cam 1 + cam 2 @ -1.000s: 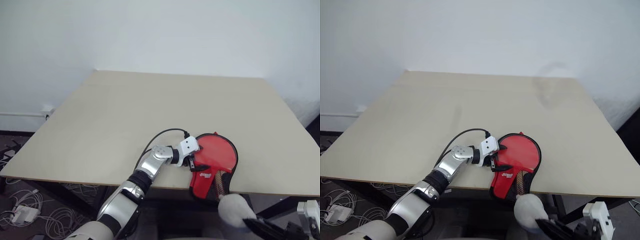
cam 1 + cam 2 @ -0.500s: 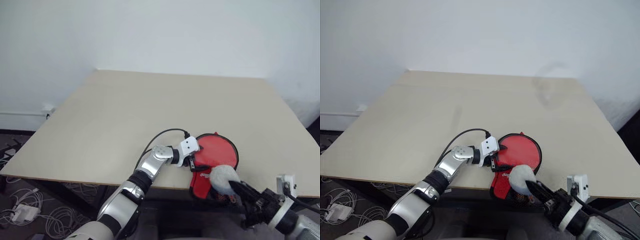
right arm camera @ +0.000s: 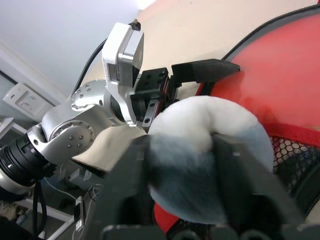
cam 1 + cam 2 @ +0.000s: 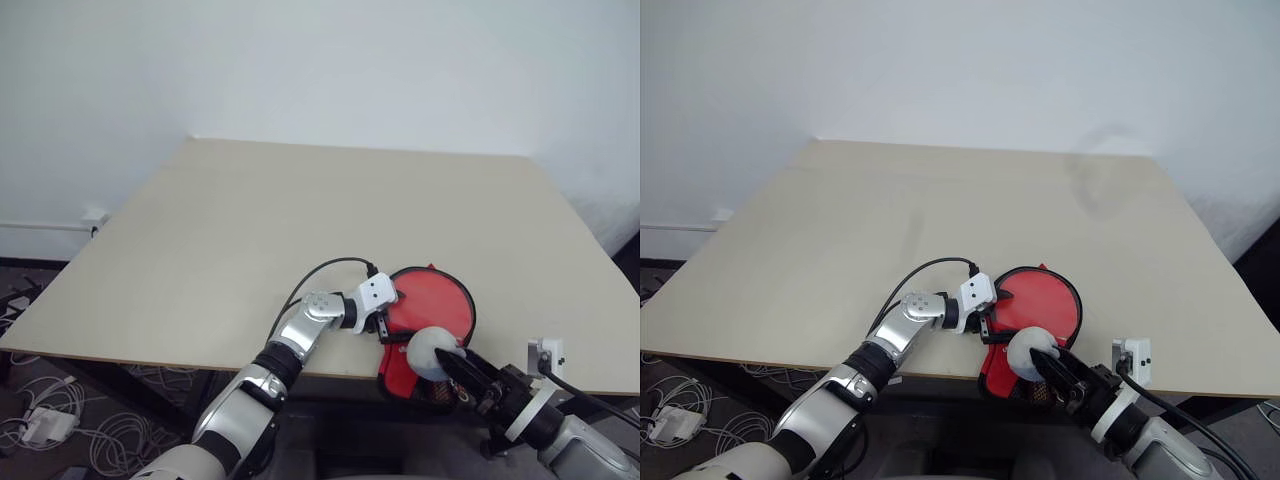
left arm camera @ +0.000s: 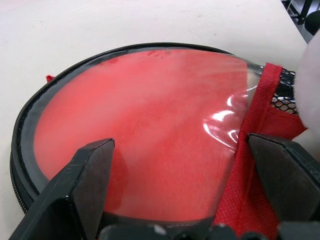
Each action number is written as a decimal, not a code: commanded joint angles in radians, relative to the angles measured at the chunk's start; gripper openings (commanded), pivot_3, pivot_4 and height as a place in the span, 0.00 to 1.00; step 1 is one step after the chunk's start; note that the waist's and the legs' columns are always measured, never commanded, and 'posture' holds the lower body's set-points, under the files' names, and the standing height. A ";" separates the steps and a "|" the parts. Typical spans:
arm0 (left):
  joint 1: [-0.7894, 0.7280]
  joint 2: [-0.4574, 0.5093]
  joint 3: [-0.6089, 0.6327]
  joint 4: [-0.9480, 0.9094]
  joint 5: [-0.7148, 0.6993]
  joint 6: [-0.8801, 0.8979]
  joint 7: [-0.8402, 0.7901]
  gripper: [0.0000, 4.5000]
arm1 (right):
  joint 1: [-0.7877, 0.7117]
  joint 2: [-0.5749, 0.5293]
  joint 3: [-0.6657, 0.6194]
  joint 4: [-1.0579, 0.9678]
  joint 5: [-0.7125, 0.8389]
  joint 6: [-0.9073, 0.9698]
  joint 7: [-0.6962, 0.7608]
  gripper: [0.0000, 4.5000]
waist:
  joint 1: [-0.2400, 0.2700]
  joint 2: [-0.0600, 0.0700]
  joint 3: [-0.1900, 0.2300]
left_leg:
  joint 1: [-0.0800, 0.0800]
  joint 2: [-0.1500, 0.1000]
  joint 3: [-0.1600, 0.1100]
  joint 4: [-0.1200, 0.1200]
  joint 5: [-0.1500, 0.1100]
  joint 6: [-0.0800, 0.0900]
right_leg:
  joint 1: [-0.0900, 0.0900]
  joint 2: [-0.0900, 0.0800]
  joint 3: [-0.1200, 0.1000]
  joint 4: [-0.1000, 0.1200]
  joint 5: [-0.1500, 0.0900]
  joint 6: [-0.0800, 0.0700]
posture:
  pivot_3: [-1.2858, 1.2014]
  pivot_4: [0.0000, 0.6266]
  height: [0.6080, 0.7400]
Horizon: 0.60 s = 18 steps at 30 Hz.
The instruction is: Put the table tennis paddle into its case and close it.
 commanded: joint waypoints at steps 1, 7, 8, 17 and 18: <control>0.013 0.039 0.006 0.069 0.061 0.048 0.041 1.00 | -0.009 0.004 -0.006 -0.009 -0.009 -0.027 0.003 0.67 | 0.000 0.000 0.000 | 0.000 0.000 0.000 0.000 0.000 0.000 | 0.000 0.000 0.000 0.000 0.000 0.000 | 0.52 0.00 1.00; -0.028 0.015 0.090 0.077 -0.031 0.117 0.023 1.00 | -0.011 0.018 0.000 -0.007 -0.019 -0.055 0.003 0.67 | 0.000 0.000 0.001 | 0.000 0.000 0.000 0.000 0.000 0.000 | -0.001 0.000 0.000 0.000 0.000 0.000 | 0.52 0.00 1.00; -0.037 0.013 0.103 0.073 -0.050 0.133 0.009 1.00 | -0.012 0.021 0.004 -0.008 -0.041 -0.073 0.009 0.67 | -0.001 0.000 0.001 | 0.000 0.000 0.000 0.000 0.000 0.000 | -0.001 0.000 0.000 0.000 0.000 0.000 | 0.52 0.00 1.00; -0.084 -0.005 0.248 0.021 -0.187 0.279 -0.068 1.00 | -0.044 0.055 -0.027 -0.025 -0.086 -0.185 0.034 0.67 | 0.007 0.004 0.005 | -0.007 -0.003 0.001 0.000 -0.002 -0.003 | -0.009 0.004 -0.001 0.003 0.008 0.003 | 0.52 0.00 1.00; -0.087 -0.003 0.255 0.019 -0.189 0.282 -0.077 1.00 | -0.057 0.058 -0.043 -0.023 -0.080 -0.195 0.028 0.67 | 0.009 0.005 0.007 | -0.015 -0.003 0.000 0.001 0.000 0.000 | -0.016 0.006 -0.001 0.004 0.009 0.001 | 0.52 0.00 1.00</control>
